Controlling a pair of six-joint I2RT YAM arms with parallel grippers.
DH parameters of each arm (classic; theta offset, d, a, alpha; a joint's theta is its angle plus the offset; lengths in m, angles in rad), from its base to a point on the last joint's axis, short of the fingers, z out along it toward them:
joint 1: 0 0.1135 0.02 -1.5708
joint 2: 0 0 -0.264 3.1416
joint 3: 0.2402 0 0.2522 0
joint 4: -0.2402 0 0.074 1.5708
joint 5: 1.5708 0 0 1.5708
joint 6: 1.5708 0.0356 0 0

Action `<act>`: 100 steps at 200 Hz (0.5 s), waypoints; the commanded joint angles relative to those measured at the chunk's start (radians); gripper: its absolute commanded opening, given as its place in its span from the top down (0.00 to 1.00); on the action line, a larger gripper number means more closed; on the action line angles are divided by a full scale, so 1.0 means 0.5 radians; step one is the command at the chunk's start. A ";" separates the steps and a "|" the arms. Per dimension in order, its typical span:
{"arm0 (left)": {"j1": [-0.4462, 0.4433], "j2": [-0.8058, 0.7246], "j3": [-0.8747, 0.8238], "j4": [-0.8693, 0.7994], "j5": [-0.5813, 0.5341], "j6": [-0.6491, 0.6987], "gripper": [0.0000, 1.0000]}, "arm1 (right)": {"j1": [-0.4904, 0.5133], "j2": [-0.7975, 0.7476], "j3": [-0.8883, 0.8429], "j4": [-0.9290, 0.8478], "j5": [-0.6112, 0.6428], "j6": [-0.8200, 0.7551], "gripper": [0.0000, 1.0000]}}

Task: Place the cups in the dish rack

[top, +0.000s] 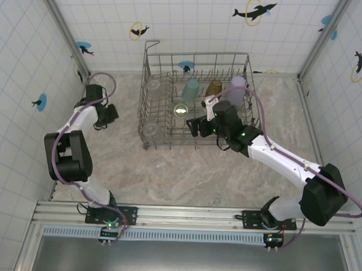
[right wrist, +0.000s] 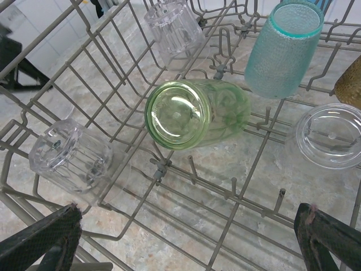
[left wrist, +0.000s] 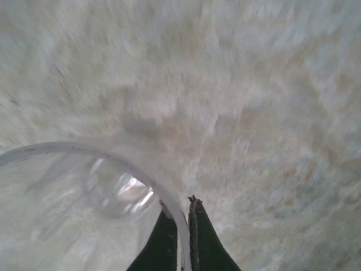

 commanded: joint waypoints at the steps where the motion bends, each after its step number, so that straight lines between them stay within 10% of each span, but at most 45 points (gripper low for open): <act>1: -0.007 0.040 -0.011 -0.057 -0.015 0.003 1.00 | -0.002 0.040 0.015 0.008 -0.041 0.028 0.00; 100: -0.007 -0.311 -0.248 0.330 0.122 -0.306 1.00 | -0.003 0.000 -0.048 0.069 -0.055 0.064 0.00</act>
